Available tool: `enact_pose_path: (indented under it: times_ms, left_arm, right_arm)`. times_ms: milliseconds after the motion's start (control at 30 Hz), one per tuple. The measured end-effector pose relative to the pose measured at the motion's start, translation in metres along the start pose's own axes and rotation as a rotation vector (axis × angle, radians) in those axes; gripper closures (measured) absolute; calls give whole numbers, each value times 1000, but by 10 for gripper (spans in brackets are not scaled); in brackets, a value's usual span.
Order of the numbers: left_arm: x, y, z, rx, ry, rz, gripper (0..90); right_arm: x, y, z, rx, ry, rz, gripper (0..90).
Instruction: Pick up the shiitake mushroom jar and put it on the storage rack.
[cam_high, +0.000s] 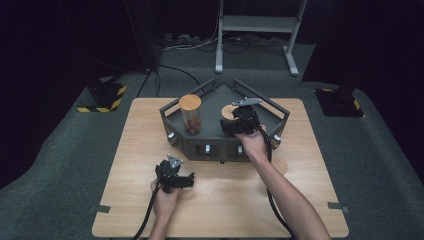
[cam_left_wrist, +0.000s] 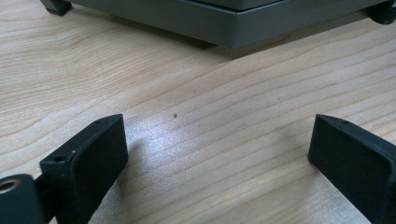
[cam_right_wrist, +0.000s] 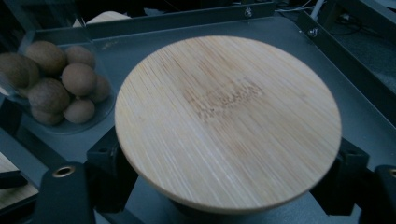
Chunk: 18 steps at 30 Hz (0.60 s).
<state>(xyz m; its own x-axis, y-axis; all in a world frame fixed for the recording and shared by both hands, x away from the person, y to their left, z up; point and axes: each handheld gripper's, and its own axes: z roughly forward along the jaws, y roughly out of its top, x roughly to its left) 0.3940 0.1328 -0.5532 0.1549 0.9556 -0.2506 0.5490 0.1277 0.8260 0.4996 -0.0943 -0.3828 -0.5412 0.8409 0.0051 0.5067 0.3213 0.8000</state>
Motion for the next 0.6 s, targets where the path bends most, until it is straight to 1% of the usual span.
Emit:
enact_pose_path:
  times_ms: [133,200,333,433,467,600]
  left_arm:
    - [0,0,0,0,0,0,46]
    - [0,0,0,0,0,-1,46]
    - [0,0,0,1,-1,1,44]
    - [0,0,0,3,-1,2,44]
    - [0,0,0,-3,-1,-4,44]
    - [0,0,0,0,0,0,44]
  right_arm:
    - [-1,0,-2,10,17,4,148]
    - [-2,0,-2,19,15,4,138]
    - [-3,-2,-5,8,18,13,128]
    - [-3,-4,-7,9,7,16,119]
    - [-4,-5,-8,5,4,19,112]
    - [-5,-6,-12,-3,-9,28,85]
